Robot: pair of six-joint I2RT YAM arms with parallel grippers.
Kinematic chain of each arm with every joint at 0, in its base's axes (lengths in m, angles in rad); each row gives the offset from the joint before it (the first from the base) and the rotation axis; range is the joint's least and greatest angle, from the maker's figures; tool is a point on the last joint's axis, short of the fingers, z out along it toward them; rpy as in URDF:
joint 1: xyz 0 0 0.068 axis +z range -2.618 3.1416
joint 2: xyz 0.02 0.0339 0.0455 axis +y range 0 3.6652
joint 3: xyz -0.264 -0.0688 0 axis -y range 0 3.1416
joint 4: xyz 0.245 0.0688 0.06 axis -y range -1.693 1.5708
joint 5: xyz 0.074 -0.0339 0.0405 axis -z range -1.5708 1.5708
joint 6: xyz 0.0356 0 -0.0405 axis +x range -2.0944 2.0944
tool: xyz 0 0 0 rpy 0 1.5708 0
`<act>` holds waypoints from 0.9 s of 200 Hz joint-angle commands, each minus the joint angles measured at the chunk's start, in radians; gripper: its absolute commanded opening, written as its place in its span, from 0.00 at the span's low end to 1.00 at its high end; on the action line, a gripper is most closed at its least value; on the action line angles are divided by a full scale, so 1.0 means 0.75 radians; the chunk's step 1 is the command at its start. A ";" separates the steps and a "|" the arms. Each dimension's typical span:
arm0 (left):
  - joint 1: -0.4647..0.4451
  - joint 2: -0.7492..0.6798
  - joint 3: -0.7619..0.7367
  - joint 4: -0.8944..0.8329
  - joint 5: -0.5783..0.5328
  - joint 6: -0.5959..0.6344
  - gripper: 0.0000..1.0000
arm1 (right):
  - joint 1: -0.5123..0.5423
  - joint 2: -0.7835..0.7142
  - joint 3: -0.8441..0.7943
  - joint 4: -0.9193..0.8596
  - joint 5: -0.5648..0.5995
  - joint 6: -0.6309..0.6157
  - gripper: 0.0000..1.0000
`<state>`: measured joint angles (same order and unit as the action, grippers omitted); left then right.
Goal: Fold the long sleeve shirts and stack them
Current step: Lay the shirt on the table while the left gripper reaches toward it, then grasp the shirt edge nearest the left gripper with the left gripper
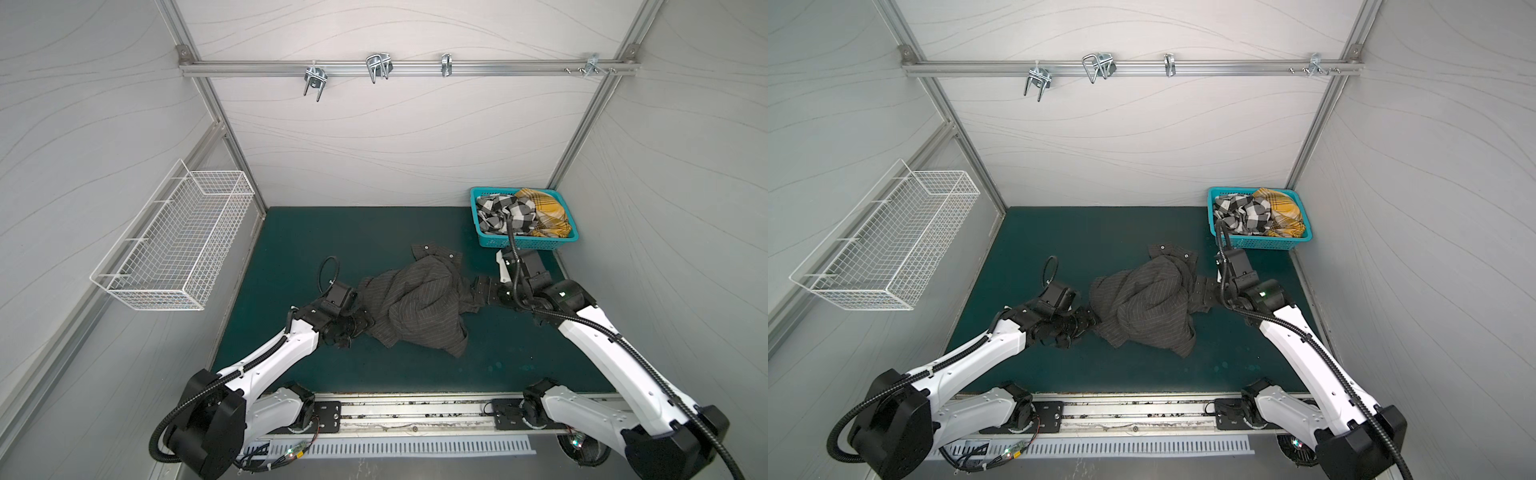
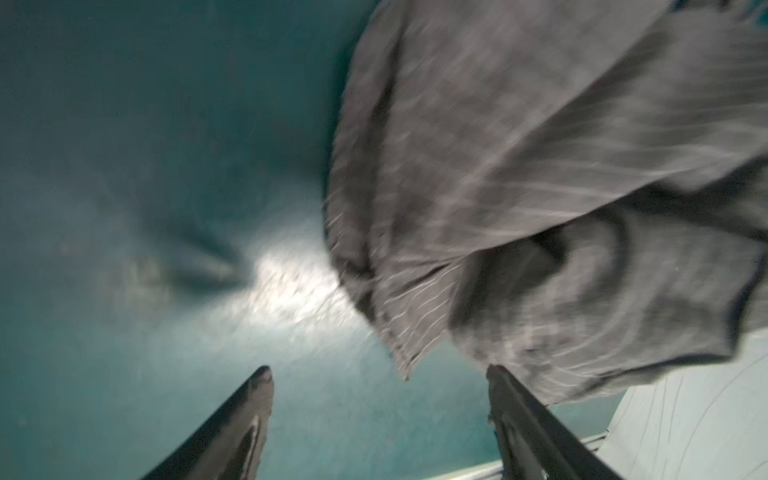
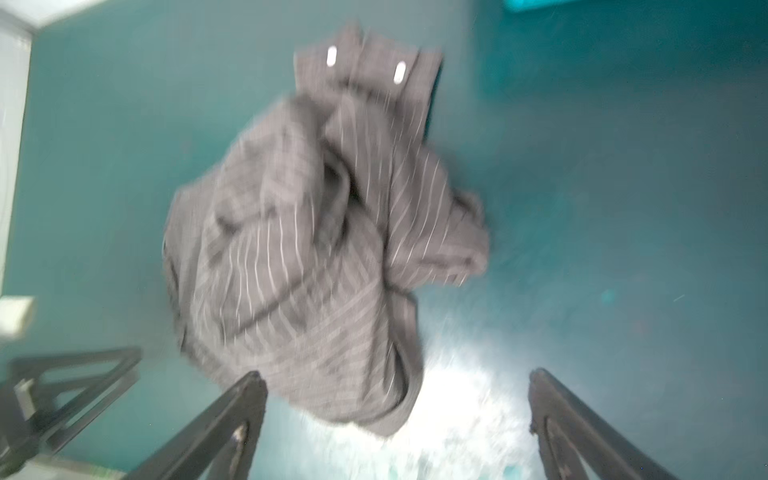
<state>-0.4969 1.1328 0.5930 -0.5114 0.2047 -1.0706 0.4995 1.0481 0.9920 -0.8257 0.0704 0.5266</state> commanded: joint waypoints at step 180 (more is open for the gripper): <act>-0.018 0.358 0.156 0.138 0.010 -0.071 0.43 | 0.146 0.149 -0.122 -0.040 -0.143 0.014 0.80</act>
<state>-0.5068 1.4017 0.6609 -0.3561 0.2432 -1.1297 0.6018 1.1740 0.9157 -0.8516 -0.0391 0.5419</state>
